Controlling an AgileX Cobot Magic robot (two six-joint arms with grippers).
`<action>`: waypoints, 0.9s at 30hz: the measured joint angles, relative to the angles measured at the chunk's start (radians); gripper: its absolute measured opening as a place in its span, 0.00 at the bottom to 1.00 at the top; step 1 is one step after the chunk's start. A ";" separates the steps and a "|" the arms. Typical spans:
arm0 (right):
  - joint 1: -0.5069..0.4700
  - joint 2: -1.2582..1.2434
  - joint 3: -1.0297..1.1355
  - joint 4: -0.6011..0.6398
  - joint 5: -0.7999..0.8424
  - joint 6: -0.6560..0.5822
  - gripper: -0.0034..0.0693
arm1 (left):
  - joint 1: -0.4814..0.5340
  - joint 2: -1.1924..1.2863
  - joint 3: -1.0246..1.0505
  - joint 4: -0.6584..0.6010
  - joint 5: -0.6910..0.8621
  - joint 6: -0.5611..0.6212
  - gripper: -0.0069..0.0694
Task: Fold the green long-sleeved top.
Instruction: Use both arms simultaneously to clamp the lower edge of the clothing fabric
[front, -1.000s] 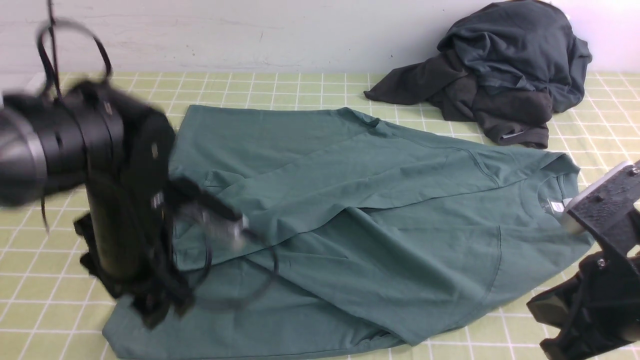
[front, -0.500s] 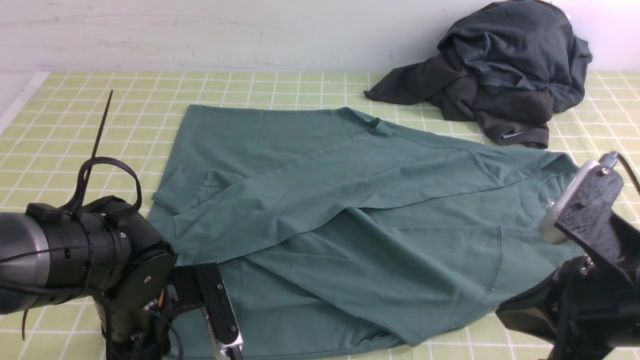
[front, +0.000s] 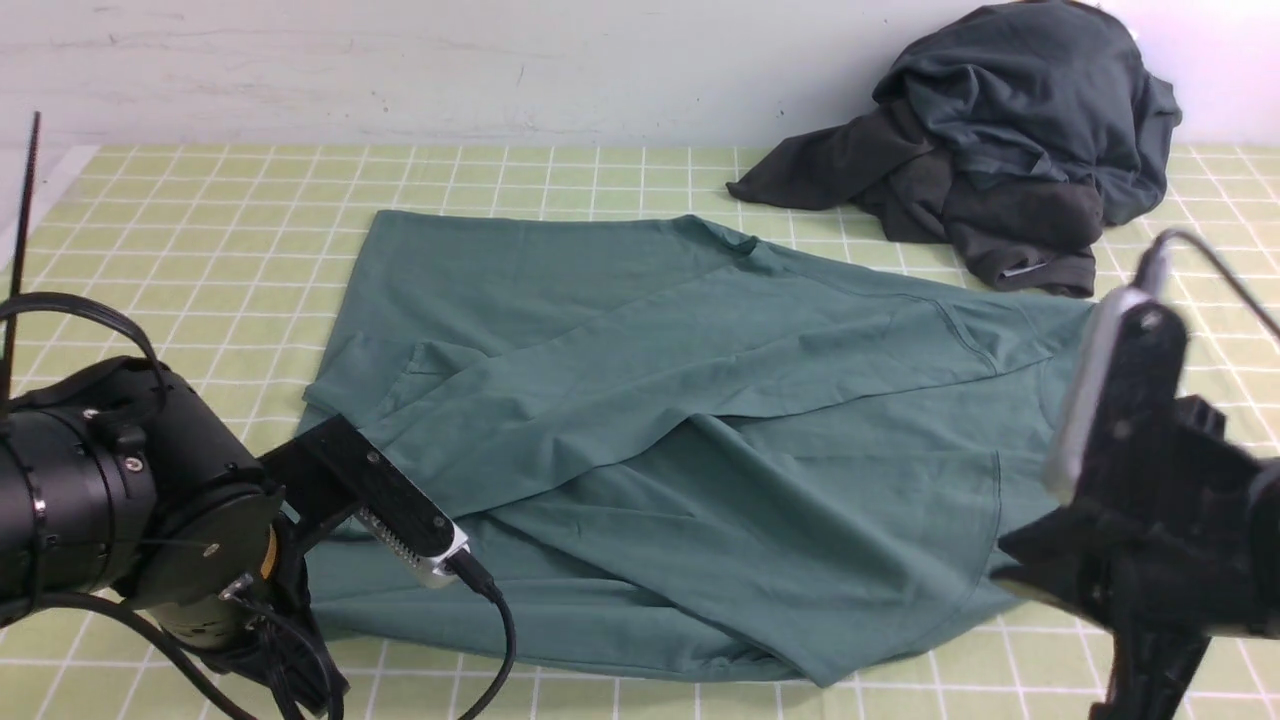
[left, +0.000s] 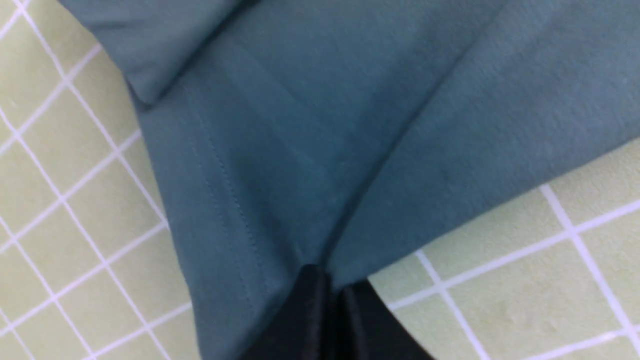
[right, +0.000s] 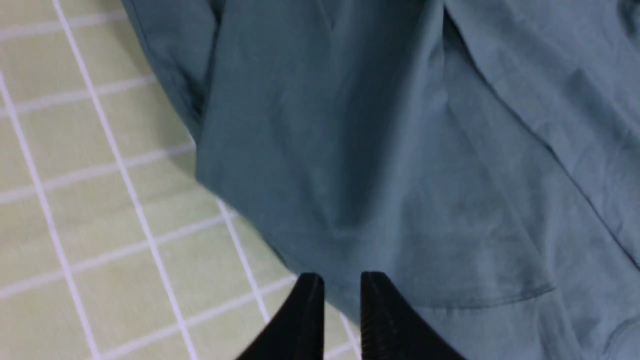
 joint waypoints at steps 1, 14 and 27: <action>0.000 0.042 0.000 -0.089 0.000 0.021 0.31 | 0.000 0.000 0.001 -0.017 0.003 -0.004 0.09; 0.000 0.391 -0.001 -0.810 -0.216 0.395 0.43 | 0.000 0.000 0.002 -0.071 0.019 0.024 0.09; 0.000 0.469 -0.041 -0.843 -0.241 0.514 0.07 | 0.000 0.000 -0.034 -0.086 0.044 -0.051 0.09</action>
